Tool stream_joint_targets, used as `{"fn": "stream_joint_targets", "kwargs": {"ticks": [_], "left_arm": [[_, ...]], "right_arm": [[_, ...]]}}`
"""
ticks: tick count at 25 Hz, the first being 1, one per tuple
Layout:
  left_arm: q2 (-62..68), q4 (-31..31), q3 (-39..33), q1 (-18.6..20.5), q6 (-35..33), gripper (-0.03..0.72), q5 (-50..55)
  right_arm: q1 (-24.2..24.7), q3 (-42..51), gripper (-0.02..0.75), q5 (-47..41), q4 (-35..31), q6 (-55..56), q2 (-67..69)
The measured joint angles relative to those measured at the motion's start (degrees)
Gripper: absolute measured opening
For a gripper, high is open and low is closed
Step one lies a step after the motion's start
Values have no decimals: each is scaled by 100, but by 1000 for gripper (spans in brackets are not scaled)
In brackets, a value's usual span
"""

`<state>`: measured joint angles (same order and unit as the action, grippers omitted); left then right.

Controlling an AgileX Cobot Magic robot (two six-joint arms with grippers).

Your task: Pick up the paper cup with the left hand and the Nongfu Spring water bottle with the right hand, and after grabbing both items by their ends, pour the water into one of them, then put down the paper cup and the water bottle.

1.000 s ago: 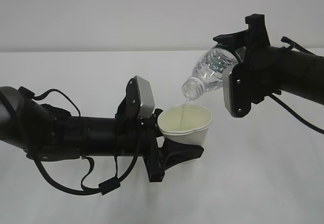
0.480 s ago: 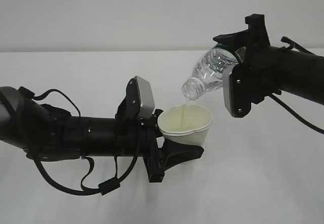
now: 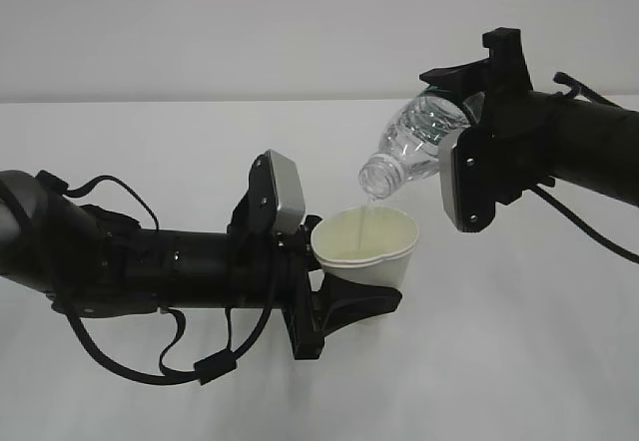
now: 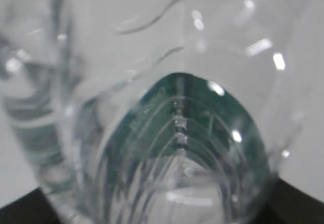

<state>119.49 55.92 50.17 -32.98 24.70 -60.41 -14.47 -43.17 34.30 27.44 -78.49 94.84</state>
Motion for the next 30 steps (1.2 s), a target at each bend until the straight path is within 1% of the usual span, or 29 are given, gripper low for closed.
{"fn": "stream_joint_targets", "kwargs": {"ticks": [30], "left_arm": [[12,121,0,0,9,417,0]], "right_arm": [[0,0,473,0,22,-69,0]]}}
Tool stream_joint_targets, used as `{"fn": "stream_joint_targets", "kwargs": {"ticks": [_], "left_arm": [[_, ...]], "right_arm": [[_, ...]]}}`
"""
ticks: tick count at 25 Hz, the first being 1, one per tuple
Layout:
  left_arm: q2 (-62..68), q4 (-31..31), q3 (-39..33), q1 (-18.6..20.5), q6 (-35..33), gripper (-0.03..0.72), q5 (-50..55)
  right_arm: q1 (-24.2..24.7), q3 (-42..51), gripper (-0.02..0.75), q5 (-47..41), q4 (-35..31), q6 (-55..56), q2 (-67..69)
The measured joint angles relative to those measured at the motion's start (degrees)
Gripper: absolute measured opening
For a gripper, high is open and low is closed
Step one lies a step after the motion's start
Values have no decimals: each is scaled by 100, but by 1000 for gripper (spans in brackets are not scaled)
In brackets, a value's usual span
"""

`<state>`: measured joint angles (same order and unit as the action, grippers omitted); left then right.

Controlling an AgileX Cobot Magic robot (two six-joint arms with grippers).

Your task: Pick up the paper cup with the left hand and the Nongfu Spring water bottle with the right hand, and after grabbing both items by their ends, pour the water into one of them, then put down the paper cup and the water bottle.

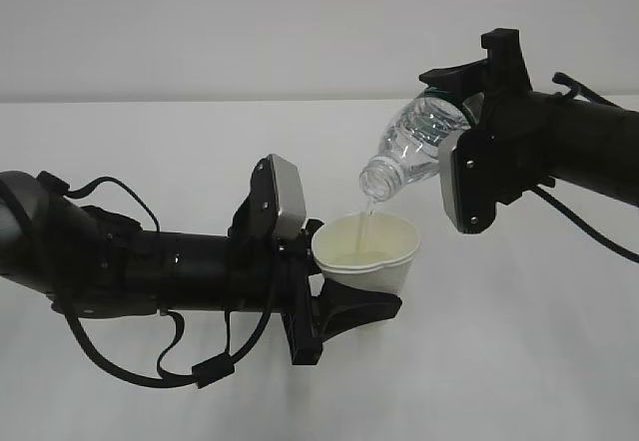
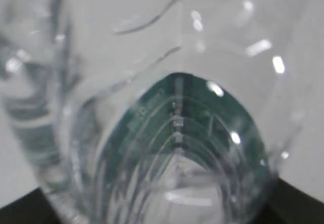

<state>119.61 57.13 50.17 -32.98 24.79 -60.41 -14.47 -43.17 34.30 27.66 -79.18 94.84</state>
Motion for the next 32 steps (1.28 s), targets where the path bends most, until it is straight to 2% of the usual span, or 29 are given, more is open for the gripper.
{"fn": "stream_joint_targets", "kwargs": {"ticks": [32], "left_arm": [[0,156,0,0,149,417,89]], "right_arm": [[0,0,473,0,40,-68,0]]}}
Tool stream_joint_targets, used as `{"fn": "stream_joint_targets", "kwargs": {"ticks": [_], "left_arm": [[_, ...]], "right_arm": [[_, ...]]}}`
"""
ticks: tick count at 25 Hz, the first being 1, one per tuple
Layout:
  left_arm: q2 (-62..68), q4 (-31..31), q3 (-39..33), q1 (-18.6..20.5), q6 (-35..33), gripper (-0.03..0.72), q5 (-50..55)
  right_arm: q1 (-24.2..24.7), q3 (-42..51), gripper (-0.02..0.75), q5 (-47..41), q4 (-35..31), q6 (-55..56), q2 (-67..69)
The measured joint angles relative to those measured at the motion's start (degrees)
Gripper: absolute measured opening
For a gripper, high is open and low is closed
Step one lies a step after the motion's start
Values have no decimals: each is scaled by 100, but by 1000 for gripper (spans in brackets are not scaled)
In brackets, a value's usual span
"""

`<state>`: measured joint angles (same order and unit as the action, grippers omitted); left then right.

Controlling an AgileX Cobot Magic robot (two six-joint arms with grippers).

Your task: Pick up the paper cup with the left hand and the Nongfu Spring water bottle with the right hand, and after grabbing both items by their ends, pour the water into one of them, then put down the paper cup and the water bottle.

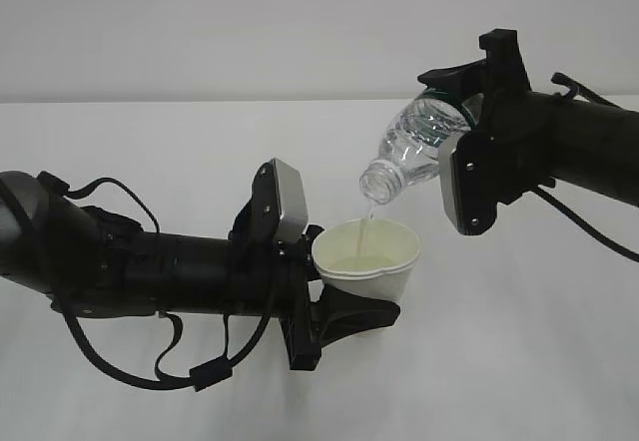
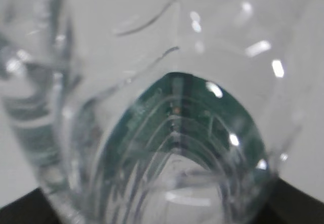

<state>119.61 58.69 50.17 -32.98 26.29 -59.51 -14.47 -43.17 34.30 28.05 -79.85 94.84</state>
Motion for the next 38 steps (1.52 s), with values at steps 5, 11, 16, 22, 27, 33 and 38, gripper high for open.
{"fn": "stream_joint_targets", "kwargs": {"ticks": [5,11,16,22,27,33,38], "left_arm": [[0,0,0,0,0,417,0],[0,0,0,0,0,417,0],[0,0,0,0,0,417,0],[0,0,0,0,0,417,0],[0,-10,0,0,0,417,0],[0,-132,0,0,0,416,-10],[0,-143,0,0,0,416,-10]], "right_arm": [[0,0,472,0,4,-23,0],[0,0,472,0,4,-37,0],[0,-3,472,0,4,-56,0],[0,-35,472,-29,13,-64,0],[0,-113,461,-94,27,-64,0],[0,-113,458,-121,44,-64,0],[0,-113,456,-130,54,-64,0]]}}
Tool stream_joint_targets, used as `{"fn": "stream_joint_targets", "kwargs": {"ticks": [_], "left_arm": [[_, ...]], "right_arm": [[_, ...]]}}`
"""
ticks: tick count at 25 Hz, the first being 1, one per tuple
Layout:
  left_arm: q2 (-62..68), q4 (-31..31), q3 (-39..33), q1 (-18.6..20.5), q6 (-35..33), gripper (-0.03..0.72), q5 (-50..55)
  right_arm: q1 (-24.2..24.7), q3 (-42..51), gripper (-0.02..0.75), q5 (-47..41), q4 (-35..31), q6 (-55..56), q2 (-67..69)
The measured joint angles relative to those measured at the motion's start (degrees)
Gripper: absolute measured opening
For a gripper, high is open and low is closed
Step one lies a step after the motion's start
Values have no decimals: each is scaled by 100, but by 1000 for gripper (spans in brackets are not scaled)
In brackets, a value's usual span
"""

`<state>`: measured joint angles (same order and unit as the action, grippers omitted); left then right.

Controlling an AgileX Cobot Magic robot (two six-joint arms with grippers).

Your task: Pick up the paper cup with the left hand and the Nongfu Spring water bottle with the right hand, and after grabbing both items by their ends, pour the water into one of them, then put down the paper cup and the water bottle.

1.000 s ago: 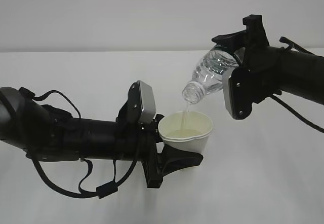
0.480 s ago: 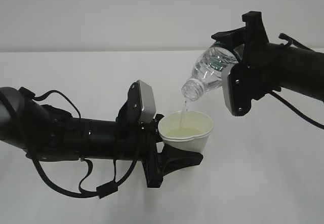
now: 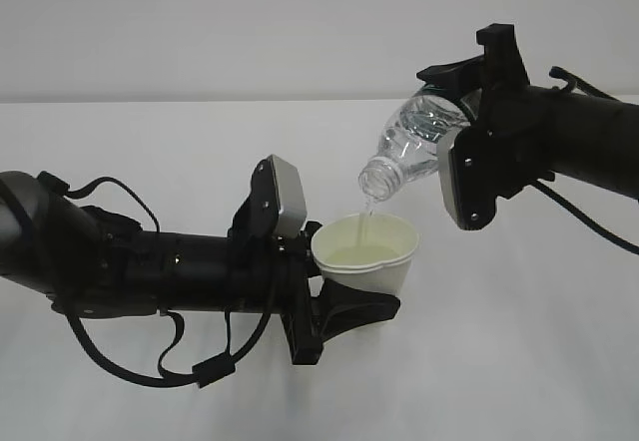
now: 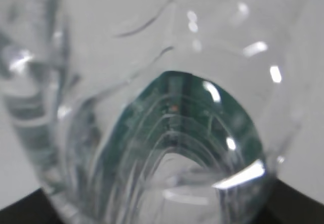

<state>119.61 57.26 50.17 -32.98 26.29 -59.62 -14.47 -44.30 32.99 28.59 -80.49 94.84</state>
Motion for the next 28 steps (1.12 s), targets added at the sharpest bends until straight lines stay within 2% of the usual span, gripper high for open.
{"fn": "stream_joint_targets", "kwargs": {"ticks": [28], "left_arm": [[0,0,0,0,0,415,0]], "right_arm": [[0,-14,456,0,4,-216,0]]}}
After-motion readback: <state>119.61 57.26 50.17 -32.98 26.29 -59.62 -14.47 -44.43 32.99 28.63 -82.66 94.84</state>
